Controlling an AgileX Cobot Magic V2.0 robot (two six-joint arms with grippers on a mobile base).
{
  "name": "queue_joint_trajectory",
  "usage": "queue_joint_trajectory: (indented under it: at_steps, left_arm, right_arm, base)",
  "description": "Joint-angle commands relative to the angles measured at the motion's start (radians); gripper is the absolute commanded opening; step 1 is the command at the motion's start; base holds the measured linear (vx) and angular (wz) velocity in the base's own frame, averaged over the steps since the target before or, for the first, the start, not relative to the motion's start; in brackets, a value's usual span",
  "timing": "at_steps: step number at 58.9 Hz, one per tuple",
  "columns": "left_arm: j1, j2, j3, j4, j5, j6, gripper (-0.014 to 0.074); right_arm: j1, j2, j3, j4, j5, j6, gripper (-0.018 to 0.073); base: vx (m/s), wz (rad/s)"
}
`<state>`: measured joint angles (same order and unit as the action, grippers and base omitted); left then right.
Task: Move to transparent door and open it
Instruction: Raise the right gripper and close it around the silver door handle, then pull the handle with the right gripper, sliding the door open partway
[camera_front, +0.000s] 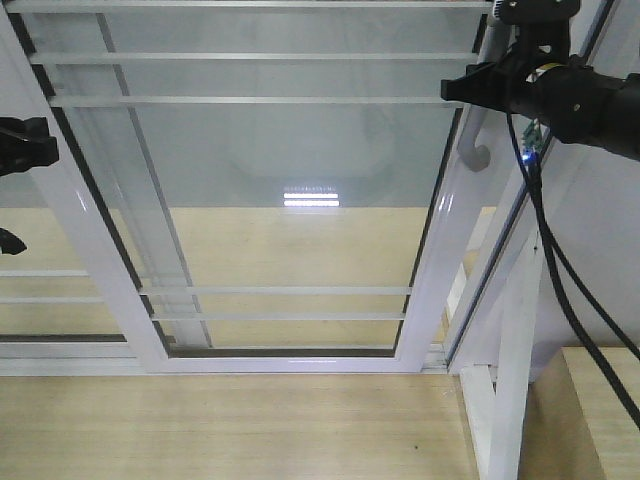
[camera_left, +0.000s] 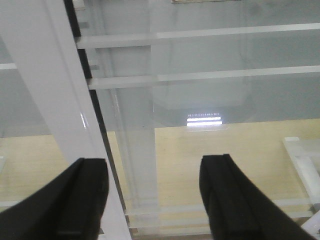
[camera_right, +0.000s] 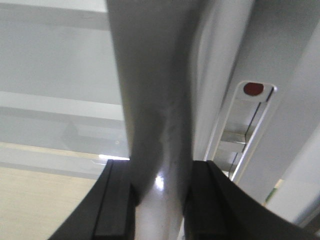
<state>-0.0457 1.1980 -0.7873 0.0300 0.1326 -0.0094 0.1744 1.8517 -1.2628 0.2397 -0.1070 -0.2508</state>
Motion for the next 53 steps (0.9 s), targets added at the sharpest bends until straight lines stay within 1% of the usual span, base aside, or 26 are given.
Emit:
queue_joint_trajectory:
  at_steps: [1, 15, 24, 34, 53]
  left_arm:
    - [-0.005, -0.024, -0.035, -0.011, -0.091, -0.008, 0.0523]
    - [-0.005, -0.024, -0.035, -0.011, -0.091, -0.008, 0.0523]
    - [-0.005, -0.024, -0.035, -0.011, -0.091, -0.008, 0.0523]
    - [-0.005, -0.024, -0.035, -0.011, -0.091, -0.008, 0.0523]
    - [-0.005, -0.024, -0.035, -0.011, -0.091, -0.008, 0.0523]
  right_arm:
    - [0.046, -0.059, -0.048, 0.001, -0.144, 0.004, -0.0006]
    - [0.097, -0.046, -0.048, 0.005, -0.153, 0.005, -0.0006]
    - [0.134, -0.028, -0.048, 0.007, -0.173, 0.047, -0.0006]
    - [0.19, -0.011, -0.049, 0.007, -0.207, 0.048, -0.0006]
    - [0.298, 0.016, -0.057, 0.007, -0.221, 0.052, -0.0006]
  base:
    - [0.0, 0.0]
    - [0.0, 0.0]
    - [0.0, 0.0]
    - [0.0, 0.0]
    - [0.0, 0.0]
